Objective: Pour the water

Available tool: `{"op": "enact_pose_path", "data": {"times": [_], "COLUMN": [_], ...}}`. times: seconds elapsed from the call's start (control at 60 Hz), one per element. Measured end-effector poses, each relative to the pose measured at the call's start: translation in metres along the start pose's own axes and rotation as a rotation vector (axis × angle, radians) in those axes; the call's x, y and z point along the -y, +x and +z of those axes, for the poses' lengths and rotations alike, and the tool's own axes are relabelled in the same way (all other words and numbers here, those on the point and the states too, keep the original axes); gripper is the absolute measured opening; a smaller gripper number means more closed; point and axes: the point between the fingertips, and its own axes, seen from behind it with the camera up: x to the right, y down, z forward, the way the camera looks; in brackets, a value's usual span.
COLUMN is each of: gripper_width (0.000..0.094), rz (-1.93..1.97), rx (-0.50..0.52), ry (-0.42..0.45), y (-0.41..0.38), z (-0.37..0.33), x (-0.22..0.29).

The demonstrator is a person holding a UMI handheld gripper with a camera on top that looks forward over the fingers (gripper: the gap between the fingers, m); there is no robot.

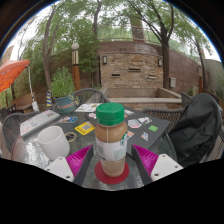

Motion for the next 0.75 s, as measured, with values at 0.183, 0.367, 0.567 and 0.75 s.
{"op": "enact_pose_path", "data": {"times": [0.183,0.367,0.567,0.75], "gripper_width": [0.083,0.0835,0.0831,0.0827], "rz": [-0.003,0.029,0.075,0.105], "rx": [-0.049,-0.14,-0.224,-0.231], "ry": [-0.022,-0.028,-0.028,-0.016], "y": [-0.019,-0.025,-0.075,-0.156], "z": [-0.029,-0.098,-0.198,-0.292], "x": [0.035,0.066,0.118,0.156]}}
